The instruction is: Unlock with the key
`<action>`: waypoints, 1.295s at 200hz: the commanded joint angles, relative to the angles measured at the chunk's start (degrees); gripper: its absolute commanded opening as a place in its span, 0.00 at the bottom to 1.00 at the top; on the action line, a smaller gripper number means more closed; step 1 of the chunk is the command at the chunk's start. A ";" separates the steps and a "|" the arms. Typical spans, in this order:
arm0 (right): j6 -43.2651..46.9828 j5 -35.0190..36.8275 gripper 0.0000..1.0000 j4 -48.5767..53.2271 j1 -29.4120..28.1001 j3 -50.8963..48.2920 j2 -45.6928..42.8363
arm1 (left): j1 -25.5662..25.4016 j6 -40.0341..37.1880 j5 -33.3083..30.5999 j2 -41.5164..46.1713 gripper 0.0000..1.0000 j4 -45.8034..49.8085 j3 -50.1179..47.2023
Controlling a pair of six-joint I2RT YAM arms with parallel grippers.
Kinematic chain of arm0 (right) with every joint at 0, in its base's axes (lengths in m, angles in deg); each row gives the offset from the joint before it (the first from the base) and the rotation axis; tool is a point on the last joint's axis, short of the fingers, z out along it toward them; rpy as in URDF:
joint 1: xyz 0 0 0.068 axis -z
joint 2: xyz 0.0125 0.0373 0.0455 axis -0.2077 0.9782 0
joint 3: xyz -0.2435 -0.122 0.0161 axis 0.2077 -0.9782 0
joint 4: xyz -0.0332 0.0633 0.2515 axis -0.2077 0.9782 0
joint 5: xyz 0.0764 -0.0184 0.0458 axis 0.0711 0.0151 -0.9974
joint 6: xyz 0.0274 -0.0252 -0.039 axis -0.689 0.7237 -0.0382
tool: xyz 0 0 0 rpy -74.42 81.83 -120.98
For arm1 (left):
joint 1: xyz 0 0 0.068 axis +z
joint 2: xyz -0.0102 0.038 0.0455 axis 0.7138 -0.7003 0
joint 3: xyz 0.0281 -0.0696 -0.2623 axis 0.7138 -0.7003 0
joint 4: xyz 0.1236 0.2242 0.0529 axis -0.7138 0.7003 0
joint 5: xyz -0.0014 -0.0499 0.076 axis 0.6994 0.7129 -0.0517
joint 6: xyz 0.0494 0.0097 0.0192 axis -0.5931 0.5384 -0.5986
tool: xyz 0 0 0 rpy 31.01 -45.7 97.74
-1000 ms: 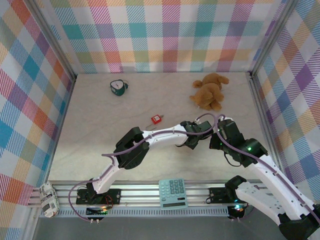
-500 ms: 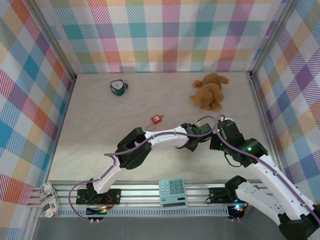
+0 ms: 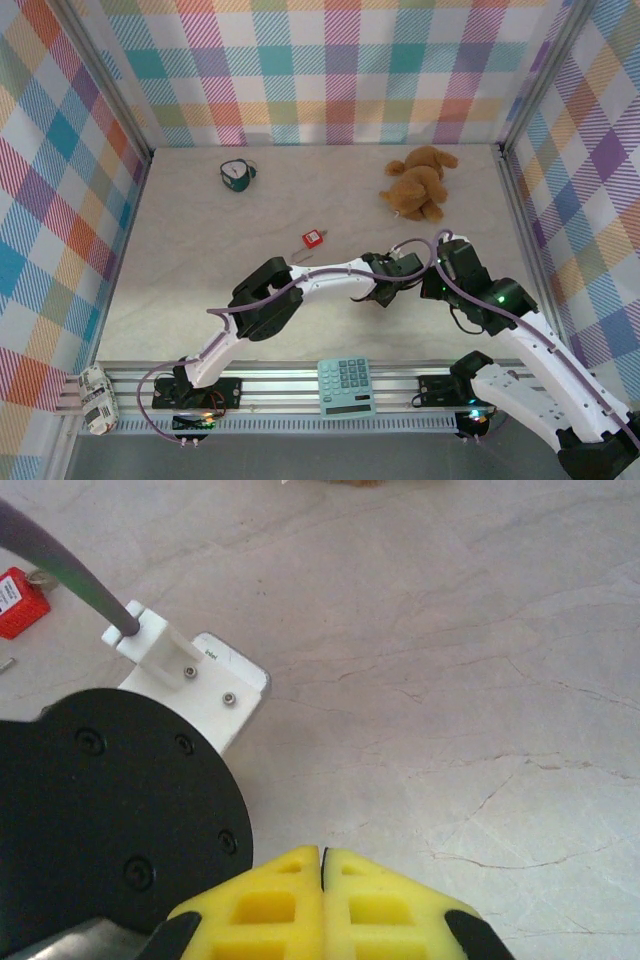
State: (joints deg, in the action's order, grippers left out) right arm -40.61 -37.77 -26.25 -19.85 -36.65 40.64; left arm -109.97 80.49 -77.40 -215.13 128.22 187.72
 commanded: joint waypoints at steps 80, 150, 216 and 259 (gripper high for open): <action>-0.42 2.78 0.00 0.51 0.19 2.52 -1.87 | 6.94 3.34 32.06 18.17 0.00 -18.69 -18.99; -0.34 2.55 0.00 0.23 0.19 2.68 -1.18 | 14.63 17.93 48.52 23.05 0.00 -44.89 -35.25; -0.32 3.84 0.00 0.62 0.17 3.12 -0.04 | 12.40 10.52 36.59 19.52 0.01 -25.01 -25.36; -0.71 5.64 0.00 2.23 0.36 3.49 -0.61 | 2.71 5.23 16.73 15.24 0.34 -6.87 -15.48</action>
State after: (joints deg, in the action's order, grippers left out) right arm -40.81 -34.40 -25.69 -19.83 -34.99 40.60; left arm -102.32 89.95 -48.05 -197.60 107.07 169.03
